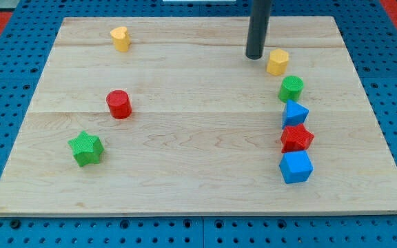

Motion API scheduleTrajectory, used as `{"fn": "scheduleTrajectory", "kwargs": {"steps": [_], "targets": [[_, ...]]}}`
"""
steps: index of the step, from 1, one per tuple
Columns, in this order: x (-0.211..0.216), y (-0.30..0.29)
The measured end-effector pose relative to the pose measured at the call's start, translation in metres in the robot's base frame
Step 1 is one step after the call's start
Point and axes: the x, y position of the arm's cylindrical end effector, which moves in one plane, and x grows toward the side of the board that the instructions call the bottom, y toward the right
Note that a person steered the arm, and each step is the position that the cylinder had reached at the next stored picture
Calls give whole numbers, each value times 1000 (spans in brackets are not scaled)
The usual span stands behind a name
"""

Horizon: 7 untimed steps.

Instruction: Move the yellow heart to the top center

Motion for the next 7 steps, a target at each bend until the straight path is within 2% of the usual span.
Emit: {"fn": "scheduleTrajectory", "kwargs": {"steps": [1,3,5,7], "targets": [[0,27],[1,19],[1,-84],[20,-223]]}}
